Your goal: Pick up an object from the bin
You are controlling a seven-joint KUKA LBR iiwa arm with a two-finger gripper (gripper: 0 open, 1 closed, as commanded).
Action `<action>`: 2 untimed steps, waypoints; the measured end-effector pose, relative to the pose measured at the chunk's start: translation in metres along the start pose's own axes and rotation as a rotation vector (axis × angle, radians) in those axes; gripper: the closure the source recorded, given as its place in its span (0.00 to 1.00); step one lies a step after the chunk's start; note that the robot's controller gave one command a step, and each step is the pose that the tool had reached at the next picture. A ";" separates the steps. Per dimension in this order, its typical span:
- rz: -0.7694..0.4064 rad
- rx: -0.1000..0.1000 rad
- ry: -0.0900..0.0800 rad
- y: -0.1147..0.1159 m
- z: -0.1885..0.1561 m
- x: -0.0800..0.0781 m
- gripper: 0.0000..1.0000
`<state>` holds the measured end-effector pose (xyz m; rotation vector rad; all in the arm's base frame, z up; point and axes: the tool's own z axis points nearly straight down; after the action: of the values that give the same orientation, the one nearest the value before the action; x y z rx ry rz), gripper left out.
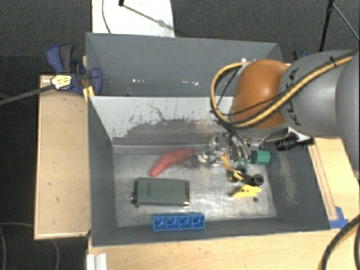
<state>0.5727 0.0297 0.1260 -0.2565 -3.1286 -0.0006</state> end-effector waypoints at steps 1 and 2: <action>0.009 -0.002 -0.014 -0.018 -0.004 -0.013 1.00; -0.066 0.003 -0.009 0.005 0.044 -0.009 1.00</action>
Offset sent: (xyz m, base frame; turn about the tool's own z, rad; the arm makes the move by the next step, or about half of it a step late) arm 0.0083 0.0158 -0.0560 -0.0822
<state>0.5825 0.0334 0.0821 -0.1530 -3.1440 0.0059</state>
